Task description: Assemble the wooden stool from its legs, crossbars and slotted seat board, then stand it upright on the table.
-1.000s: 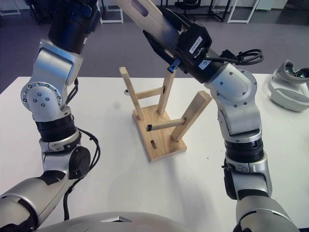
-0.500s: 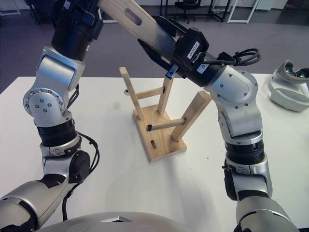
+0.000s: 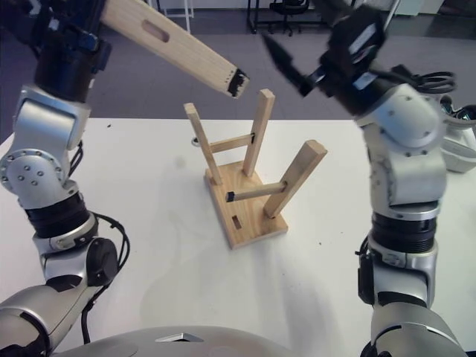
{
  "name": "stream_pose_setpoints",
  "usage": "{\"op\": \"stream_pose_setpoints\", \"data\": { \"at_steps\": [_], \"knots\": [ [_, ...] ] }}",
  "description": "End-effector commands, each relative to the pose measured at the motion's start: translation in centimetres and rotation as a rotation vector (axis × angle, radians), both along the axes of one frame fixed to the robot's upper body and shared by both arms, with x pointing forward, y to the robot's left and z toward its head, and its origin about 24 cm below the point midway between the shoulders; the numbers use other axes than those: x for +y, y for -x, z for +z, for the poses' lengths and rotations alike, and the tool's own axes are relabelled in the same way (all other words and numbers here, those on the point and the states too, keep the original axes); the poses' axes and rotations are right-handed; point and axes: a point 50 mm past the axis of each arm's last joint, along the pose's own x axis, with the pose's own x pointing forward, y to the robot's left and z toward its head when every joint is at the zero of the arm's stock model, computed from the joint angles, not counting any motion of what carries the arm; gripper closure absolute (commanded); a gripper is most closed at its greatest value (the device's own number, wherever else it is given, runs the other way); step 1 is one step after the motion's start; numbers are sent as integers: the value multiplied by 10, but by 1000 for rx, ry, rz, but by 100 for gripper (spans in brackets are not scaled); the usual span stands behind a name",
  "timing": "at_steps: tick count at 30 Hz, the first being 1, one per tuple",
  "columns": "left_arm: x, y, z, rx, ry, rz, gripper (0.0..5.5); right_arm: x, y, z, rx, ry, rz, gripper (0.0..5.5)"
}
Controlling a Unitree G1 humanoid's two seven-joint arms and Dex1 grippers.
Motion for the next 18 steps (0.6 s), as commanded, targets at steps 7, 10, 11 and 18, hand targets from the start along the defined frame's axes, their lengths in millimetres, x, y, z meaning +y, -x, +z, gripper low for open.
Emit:
{"op": "stream_pose_setpoints", "data": {
  "at_steps": [7,10,11,18],
  "knots": [
    [3,45,-117,364,-428,172,447,-53,-17,-247,735,508,-296,204],
    [3,52,-141,498,-323,235,447,-30,-5,-275,719,651,-132,204],
    [5,52,-142,519,-277,252,447,-21,2,-278,712,655,-57,204],
    [18,51,-151,710,-85,360,447,18,24,-267,615,648,198,204]
  ]
}}
